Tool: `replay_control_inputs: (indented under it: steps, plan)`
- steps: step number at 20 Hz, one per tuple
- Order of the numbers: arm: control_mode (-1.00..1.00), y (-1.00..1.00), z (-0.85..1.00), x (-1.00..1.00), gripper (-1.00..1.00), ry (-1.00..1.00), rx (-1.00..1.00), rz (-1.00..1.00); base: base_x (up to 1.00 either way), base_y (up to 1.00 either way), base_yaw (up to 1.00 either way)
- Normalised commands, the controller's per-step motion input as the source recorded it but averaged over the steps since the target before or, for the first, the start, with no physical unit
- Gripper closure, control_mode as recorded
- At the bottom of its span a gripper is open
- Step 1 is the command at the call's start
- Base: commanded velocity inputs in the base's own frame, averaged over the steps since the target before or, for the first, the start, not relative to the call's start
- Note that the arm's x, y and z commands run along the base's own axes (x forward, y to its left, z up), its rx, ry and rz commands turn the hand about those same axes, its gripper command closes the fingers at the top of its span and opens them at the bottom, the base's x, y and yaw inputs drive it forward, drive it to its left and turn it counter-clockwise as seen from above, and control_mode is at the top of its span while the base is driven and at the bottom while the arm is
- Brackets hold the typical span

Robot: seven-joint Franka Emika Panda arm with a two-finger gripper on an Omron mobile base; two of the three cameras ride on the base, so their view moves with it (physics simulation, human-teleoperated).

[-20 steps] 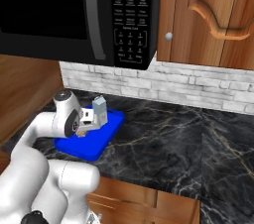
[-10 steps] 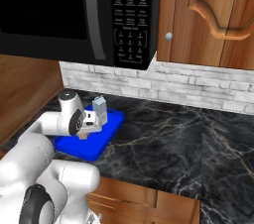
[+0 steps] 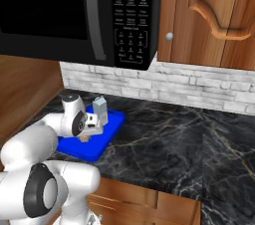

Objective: Take out the milk from the fridge and place it on the tray on the counter. Then take the sugar cube near the tray and place it in the tray.

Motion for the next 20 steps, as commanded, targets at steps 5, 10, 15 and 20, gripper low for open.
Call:
replay_control_inputs:
  steps: [5, 10, 15, 20]
  plan:
    - [-1.00, 0.00, -0.36, 0.07, 1.00, 0.00, 0.01, 0.00, 0.00, 0.00, 0.00]
    - [-1.00, 0.00, -0.38, 0.03, 1.00, 0.00, 0.02, 0.00, 0.00, 0.00, 0.00]
    - [-1.00, 0.00, -0.39, 0.00, -1.00, 0.00, 0.00, 0.00, 0.00, 0.00, 0.00]
    - [-1.00, 0.00, -0.05, 0.00, -1.00, 0.00, 0.00, 0.00, 0.00, 0.00, 0.00]
